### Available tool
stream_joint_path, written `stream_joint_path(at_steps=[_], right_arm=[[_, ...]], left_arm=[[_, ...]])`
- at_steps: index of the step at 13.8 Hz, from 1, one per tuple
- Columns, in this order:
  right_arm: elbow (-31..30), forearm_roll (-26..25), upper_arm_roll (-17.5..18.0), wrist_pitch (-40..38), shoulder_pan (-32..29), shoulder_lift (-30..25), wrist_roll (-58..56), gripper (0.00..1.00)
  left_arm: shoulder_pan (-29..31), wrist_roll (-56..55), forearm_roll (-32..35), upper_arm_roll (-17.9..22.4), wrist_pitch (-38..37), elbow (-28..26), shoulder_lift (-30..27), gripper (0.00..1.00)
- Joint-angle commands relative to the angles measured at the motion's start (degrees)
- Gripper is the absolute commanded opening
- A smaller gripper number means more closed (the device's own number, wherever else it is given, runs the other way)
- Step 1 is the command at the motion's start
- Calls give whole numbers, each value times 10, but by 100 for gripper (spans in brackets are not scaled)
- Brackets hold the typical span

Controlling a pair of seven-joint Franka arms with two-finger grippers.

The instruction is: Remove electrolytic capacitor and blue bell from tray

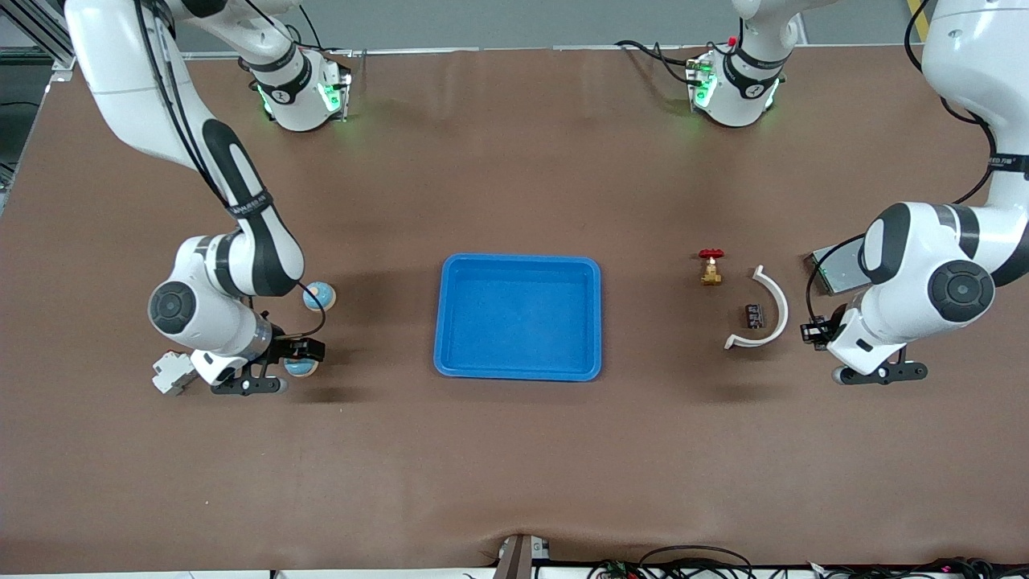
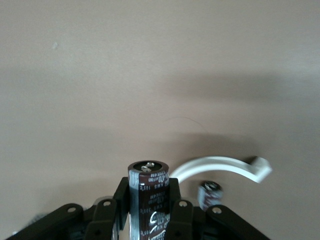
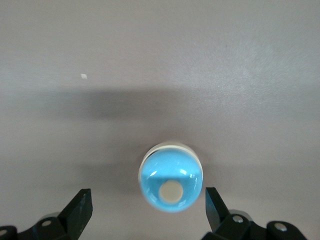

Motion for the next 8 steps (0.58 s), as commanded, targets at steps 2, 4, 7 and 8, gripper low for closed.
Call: stream_joint_path(at_steps=[2, 4, 7, 8], right_arm=[[2, 11, 1, -58, -6, -61, -11, 100], [5, 5, -1, -86, -8, -89, -7, 100], [45, -16, -24, -188, -8, -125, -5, 100], [62, -29, -26, -224, -8, -132, -5, 100]], left_arm=[[6, 4, 37, -4, 56, -10, 33, 0], [7, 4, 53, -4, 61, -12, 43, 0], [16, 19, 69, -4, 62, -13, 54, 0], [19, 24, 76, -4, 62, -13, 57, 0]])
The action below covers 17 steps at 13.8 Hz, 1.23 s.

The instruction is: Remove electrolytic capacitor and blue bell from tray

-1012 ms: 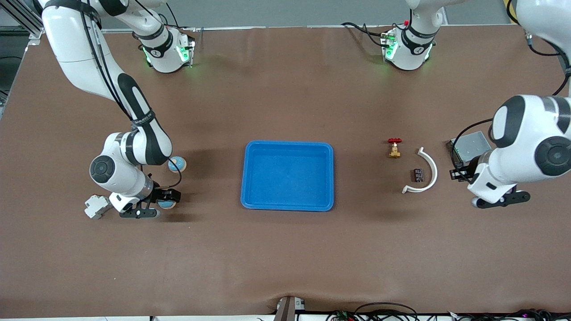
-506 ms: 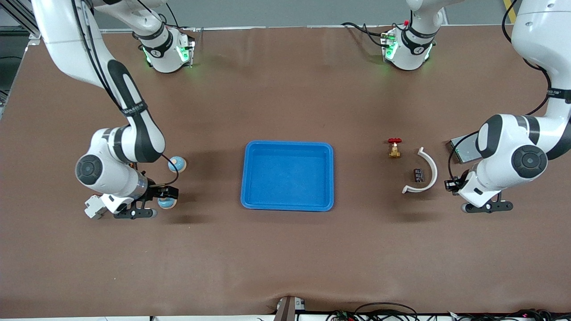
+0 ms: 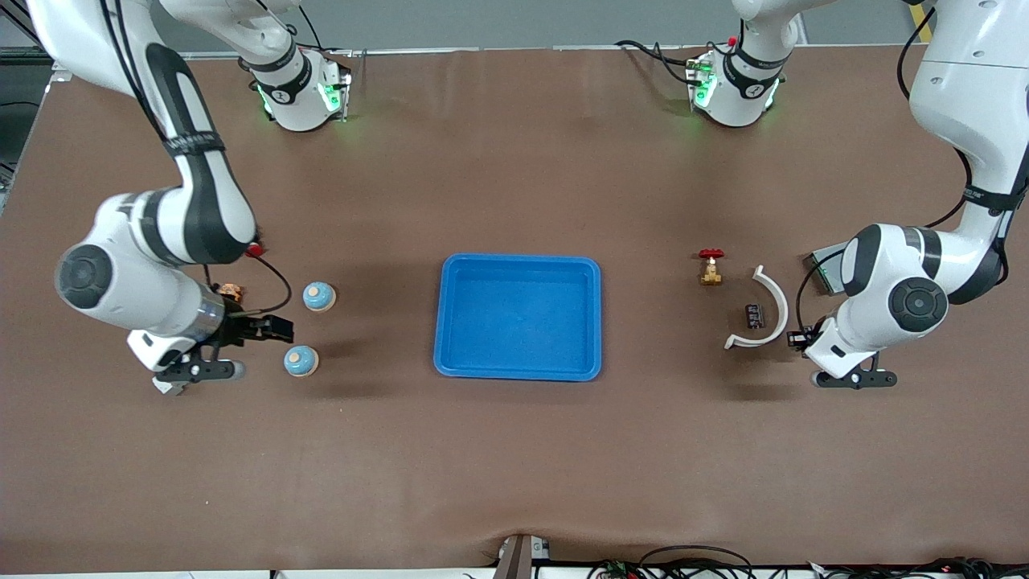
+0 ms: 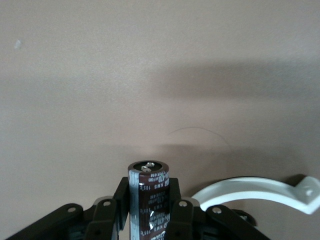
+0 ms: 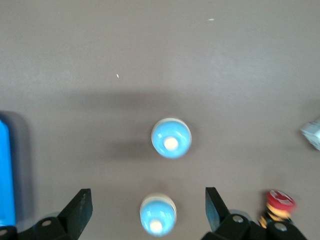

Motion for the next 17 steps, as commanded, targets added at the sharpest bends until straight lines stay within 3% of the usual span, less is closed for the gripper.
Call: stream_joint_path(at_steps=[1, 8, 14, 16, 17], right_arm=[[41, -26, -6, -87, -8, -33, -5, 100], [156, -42, -26, -254, -9, -48, 21, 100], [168, -41, -50, -293, -18, -91, 15, 100], [175, -39, -51, -298, -36, -100, 7, 100], [176, -39, -53, -299, -39, -106, -8, 100]], left_arm=[[16, 19, 25, -4, 6, -4, 3, 0], [23, 25, 33, -5, 6, -11, 24, 0], [24, 25, 33, -5, 6, -11, 27, 0], [24, 24, 32, -6, 7, -11, 28, 4], [24, 24, 30, -6, 7, -11, 28, 14]])
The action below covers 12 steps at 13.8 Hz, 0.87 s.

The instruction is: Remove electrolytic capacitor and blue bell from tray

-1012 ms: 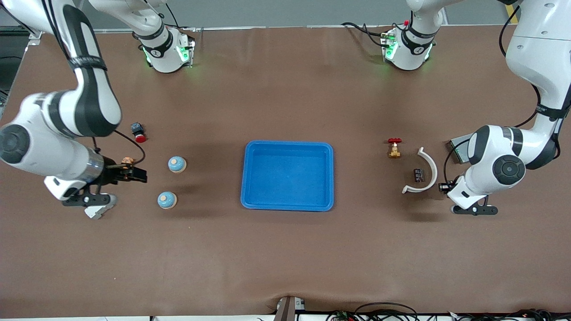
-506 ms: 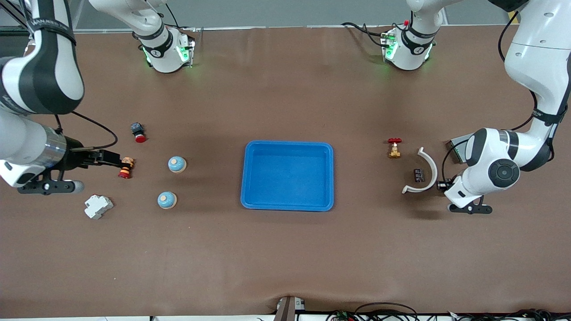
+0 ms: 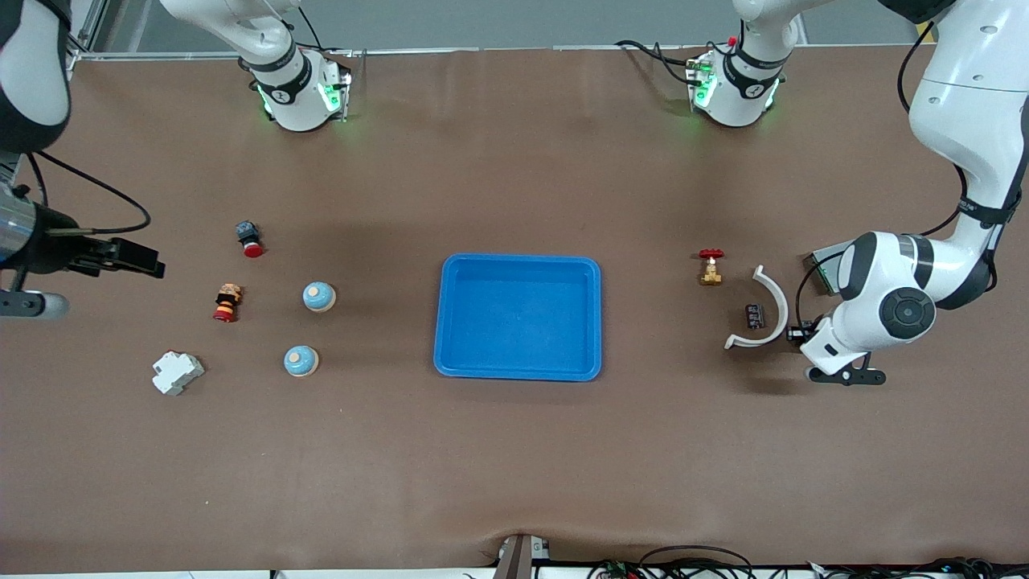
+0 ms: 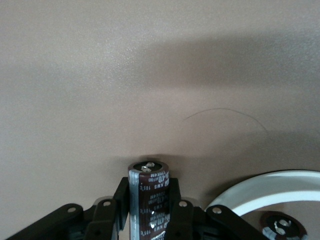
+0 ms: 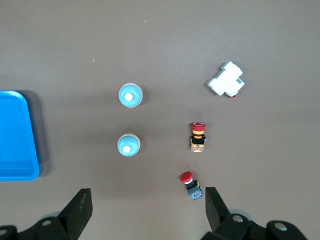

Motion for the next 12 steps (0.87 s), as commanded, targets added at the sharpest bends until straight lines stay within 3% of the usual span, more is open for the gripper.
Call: stream_joint_path(at_steps=[1, 2, 4, 5, 12], right_arm=[[3, -3, 4, -10, -20, -22, -22, 100], [3, -3, 4, -10, -23, -27, -22, 100], [3, -3, 5, -21, -24, -38, -20, 100], [5, -4, 6, -36, -24, -38, -17, 100], [11, -3, 14, -58, -39, -66, -15, 100]], left_arm=[[9, 4, 10, -7, 6, -5, -3, 35], [9, 3, 9, -7, 6, -4, -3, 61], [9, 3, 8, -7, 5, -3, -8, 96], [9, 3, 8, -7, 4, -1, -9, 100], [37, 34, -23, -21, -37, 10, -50, 100]])
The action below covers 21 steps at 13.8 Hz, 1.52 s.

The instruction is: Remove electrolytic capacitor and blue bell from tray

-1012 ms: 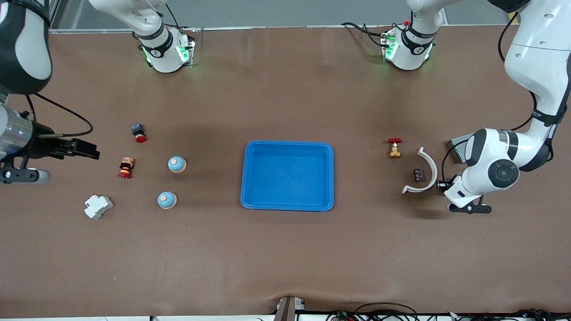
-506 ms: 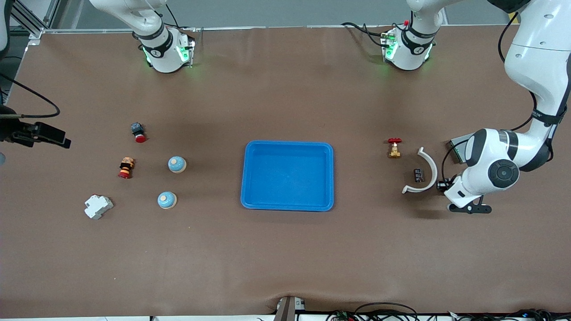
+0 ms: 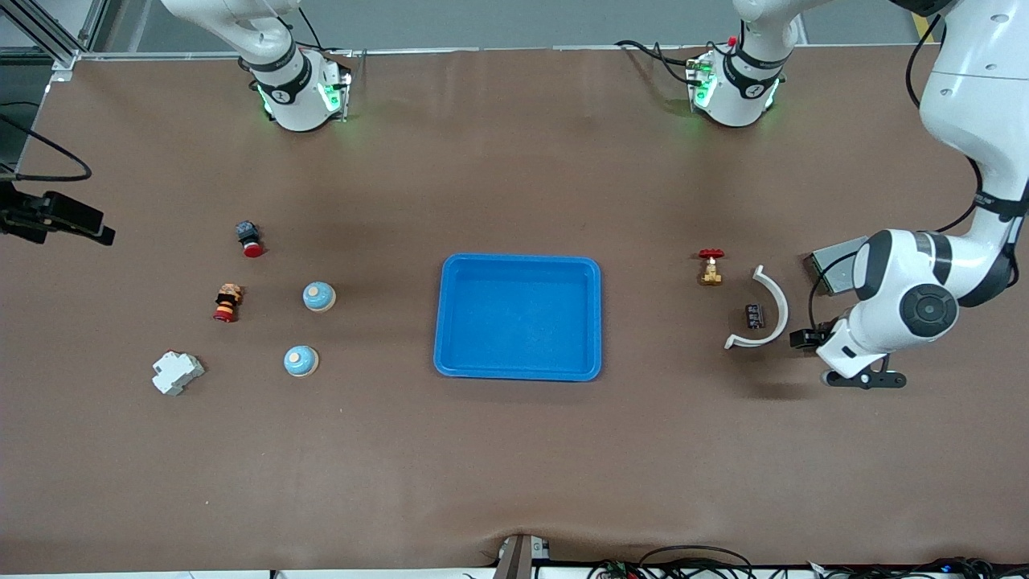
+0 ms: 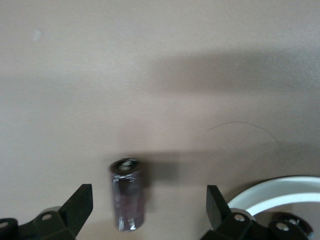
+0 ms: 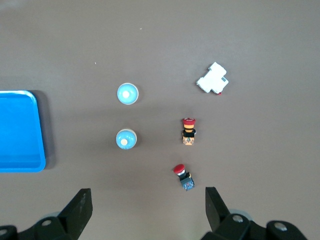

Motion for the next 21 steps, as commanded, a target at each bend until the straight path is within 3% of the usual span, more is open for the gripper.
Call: stream_joint_path(at_steps=[1, 4, 10, 17, 21], right_arm=[[-2, -3, 13, -13, -18, -17, 1, 100], [-2, -3, 30, -15, -30, -22, 5, 100], [-3, -30, 58, -12, -43, -28, 22, 100], [-2, -53, 60, -9, -44, -35, 20, 100], [-2, -52, 60, -9, -44, -41, 20, 100]], left_arm=[[24, 46, -48, -20, -49, 7, -40, 100], [40, 108, -115, -20, -161, 54, -80, 100], [41, 116, -148, -15, -334, 166, -138, 100], [48, 113, -215, -27, -416, 204, -242, 100], [48, 109, -268, -33, -472, 244, -270, 100]])
